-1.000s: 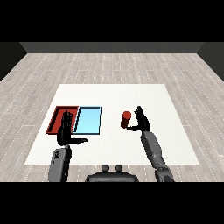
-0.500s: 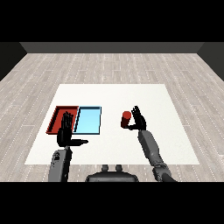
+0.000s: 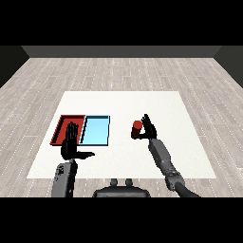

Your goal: Pick the red can and put it in the red box

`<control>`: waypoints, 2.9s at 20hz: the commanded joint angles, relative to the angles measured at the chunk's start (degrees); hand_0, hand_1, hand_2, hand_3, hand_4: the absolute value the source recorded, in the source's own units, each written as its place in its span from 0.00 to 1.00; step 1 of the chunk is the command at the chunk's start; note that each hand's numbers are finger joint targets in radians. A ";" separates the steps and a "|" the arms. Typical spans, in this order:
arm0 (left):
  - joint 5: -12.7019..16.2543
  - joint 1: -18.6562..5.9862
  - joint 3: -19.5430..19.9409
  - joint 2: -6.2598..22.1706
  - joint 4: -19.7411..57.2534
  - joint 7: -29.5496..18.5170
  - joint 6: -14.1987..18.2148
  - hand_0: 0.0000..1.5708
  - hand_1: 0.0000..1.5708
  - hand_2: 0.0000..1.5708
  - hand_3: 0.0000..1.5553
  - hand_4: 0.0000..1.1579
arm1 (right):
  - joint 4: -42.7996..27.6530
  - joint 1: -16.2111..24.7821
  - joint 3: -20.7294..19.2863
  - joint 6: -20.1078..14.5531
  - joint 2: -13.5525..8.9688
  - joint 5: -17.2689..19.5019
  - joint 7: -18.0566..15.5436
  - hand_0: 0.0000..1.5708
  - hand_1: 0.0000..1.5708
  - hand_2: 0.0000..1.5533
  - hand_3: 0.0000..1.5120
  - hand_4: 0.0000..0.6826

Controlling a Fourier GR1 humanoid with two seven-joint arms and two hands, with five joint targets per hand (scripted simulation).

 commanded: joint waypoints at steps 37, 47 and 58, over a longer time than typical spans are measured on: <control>0.33 1.36 -0.01 -0.18 1.13 -3.05 -0.55 0.00 0.00 0.00 0.00 0.00 | 15.51 -10.92 8.13 -14.24 1.56 -6.41 -2.51 0.89 0.89 0.91 0.91 0.43; -0.06 -0.31 -0.13 -0.66 3.04 -4.24 -0.27 0.00 0.00 0.00 0.00 0.00 | 19.89 -15.25 8.88 -18.13 1.07 -3.34 -0.02 0.98 0.98 0.95 0.94 0.84; 0.38 -0.56 -0.86 -1.45 -0.24 0.11 1.48 0.00 0.00 0.00 0.00 0.00 | 21.13 -17.13 12.40 -21.07 1.56 -5.71 -0.84 0.99 0.99 0.95 0.93 0.82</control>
